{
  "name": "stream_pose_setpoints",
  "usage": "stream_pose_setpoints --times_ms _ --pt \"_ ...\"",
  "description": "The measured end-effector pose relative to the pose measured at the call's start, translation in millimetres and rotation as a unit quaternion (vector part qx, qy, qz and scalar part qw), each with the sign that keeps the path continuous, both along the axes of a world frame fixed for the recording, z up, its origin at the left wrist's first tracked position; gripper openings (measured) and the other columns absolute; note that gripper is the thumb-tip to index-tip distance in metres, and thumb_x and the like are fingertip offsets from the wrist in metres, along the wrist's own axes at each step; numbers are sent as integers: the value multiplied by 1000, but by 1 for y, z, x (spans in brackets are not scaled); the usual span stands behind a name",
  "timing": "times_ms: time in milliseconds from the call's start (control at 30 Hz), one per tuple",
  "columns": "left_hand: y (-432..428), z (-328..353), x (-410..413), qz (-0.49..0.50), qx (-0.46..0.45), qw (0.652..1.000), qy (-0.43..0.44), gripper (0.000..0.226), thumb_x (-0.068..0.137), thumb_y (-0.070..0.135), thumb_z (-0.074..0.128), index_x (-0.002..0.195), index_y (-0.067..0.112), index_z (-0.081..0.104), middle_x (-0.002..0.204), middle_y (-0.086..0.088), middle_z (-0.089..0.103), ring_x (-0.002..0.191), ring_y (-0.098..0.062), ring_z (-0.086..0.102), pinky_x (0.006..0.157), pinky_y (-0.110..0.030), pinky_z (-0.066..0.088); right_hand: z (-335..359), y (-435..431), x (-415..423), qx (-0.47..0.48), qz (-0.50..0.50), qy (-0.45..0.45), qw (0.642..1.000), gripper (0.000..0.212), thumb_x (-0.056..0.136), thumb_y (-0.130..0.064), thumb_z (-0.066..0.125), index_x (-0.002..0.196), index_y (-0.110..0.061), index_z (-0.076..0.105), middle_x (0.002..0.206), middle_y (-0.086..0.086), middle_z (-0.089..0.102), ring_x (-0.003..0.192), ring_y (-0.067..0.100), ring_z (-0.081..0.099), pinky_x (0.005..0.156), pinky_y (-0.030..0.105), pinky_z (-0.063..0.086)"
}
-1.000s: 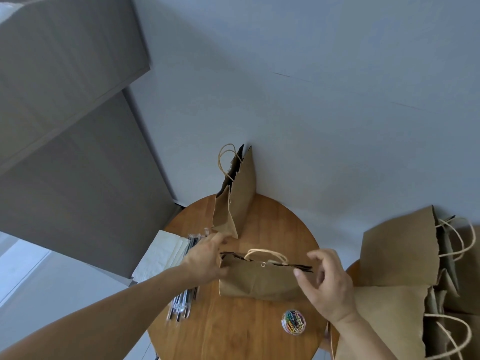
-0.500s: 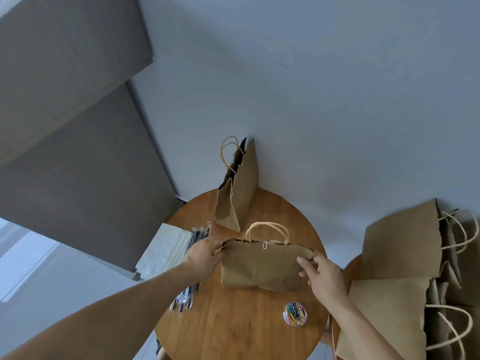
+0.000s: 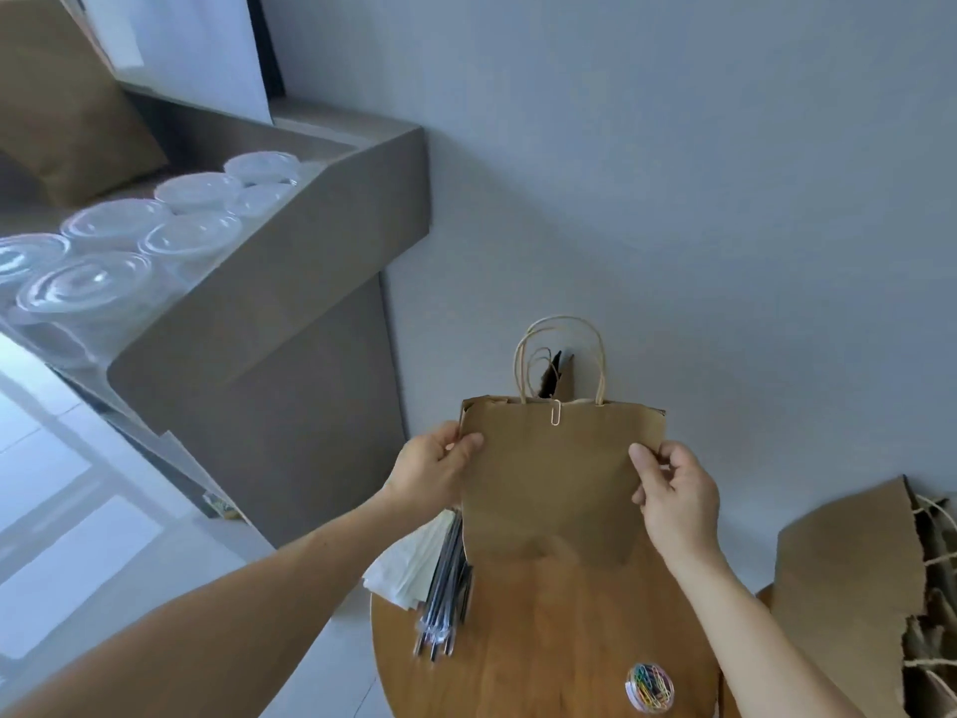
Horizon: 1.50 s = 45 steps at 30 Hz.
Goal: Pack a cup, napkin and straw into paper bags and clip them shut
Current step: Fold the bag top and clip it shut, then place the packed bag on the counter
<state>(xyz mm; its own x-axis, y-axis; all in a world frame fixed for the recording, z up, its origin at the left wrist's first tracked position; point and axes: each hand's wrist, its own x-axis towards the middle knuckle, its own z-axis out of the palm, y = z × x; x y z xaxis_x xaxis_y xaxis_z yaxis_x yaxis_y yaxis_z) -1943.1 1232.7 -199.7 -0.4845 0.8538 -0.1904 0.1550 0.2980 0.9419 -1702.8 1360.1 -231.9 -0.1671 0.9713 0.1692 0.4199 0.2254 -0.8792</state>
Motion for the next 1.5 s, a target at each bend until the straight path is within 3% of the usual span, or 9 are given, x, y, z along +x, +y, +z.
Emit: stream_pose_setpoints --times_ms 100,267,500,633,767,900,1100,1233,1500 --pt "-25 35 -24 25 41 998 28 31 100 32 55 100 2 62 95 -21 68 84 -31 69 76 -49 58 44 -15 -36 33 -8 26 999 22 95 -35 60 82 -19 57 49 -2 54 49 1 54 55 17 39" --pt "-81 95 -74 55 118 989 64 34 99 35 55 92 2 62 79 -4 64 70 -10 55 70 -32 47 116 -58 -99 101 1 46 994 19 96 -30 62 87 -14 57 64 4 55 64 23 53 64 32 42" --pt "-176 175 -151 133 226 961 88 44 99 38 54 92 -5 57 76 -4 54 69 -15 48 65 -40 44 208 -138 -201 151 50 93 983 13 96 -31 62 92 -18 59 75 -10 58 70 4 53 63 19 38" --pt "-232 214 -195 216 266 930 134 44 101 38 50 79 0 53 67 2 48 56 -7 41 53 -22 37 248 -181 -263 133 127 129 975 13 94 -30 64 83 -23 64 83 -7 67 78 16 60 75 32 47" --pt "-277 258 -245 267 301 902 154 40 100 36 52 88 -1 60 76 -14 59 68 -21 55 67 -45 51 285 -210 -328 122 180 160 963 17 94 -28 65 77 -24 65 64 -14 64 57 6 54 64 33 44" --pt "-306 292 -301 309 315 880 175 40 93 45 52 88 8 66 91 -19 69 88 -40 65 83 -58 54 325 -227 -399 148 225 168 948 19 92 -28 65 73 -24 63 52 -22 59 46 -4 51 52 21 41" --pt "-326 317 -390 386 312 836 235 38 95 44 51 81 9 63 72 -1 56 62 -11 50 61 -34 43 365 -231 -516 164 297 185 923 16 91 -29 64 77 -22 65 69 -9 63 59 7 54 62 28 46" --pt "-333 327 -452 425 307 808 269 43 97 40 52 79 1 54 69 -3 50 63 -15 46 59 -33 37 382 -234 -592 139 350 185 908 20 92 -27 63 73 -25 60 63 -11 57 43 -3 49 50 18 40" --pt "-337 302 -584 471 220 777 356 45 102 38 45 63 19 35 60 6 39 54 -11 36 51 -31 27 372 -234 -739 83 404 144 900 19 94 -24 63 79 -14 59 68 1 57 48 13 53 53 32 43"
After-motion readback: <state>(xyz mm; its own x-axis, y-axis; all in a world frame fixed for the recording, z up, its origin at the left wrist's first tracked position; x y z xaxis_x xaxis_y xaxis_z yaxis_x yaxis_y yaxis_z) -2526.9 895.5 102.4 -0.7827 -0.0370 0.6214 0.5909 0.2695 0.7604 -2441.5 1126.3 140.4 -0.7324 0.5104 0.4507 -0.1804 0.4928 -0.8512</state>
